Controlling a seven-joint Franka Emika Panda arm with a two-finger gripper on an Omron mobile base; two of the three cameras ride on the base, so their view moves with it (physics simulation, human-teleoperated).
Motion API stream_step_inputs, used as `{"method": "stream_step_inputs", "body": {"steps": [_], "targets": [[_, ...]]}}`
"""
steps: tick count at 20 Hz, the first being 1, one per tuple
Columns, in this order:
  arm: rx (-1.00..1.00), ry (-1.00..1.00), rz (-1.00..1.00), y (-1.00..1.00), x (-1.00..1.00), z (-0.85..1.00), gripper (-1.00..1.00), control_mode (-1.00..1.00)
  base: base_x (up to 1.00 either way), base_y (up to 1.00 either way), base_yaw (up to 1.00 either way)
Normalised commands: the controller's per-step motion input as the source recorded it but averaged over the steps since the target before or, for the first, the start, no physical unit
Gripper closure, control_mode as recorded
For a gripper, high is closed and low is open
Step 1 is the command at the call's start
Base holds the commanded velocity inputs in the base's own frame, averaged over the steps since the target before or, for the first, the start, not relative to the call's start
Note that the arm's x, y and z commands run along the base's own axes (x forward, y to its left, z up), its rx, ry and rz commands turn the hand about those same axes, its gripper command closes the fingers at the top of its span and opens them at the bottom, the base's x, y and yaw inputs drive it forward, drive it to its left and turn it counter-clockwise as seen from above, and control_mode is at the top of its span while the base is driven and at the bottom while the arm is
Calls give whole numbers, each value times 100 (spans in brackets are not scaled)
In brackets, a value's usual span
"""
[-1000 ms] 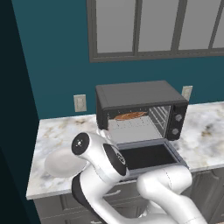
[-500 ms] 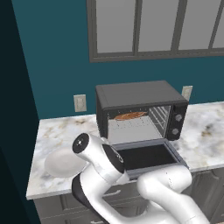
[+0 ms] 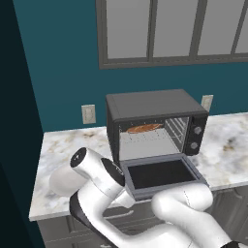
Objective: Pull the toaster oven rack outwards. Pick up the baguette from the plate and place it on the toaster oven rack. Close the toaster oven door fully and set the temperature to the lowest setting.
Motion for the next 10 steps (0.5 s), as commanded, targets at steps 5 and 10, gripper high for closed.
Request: {"method": "stream_step_inputs", "body": {"steps": [5,10], "targets": [[-6,5,-1,10,0,-25,-100,-100,0,0,0],[-3,4,0,0,0,-30,-100,-100,0,0,0]]}}
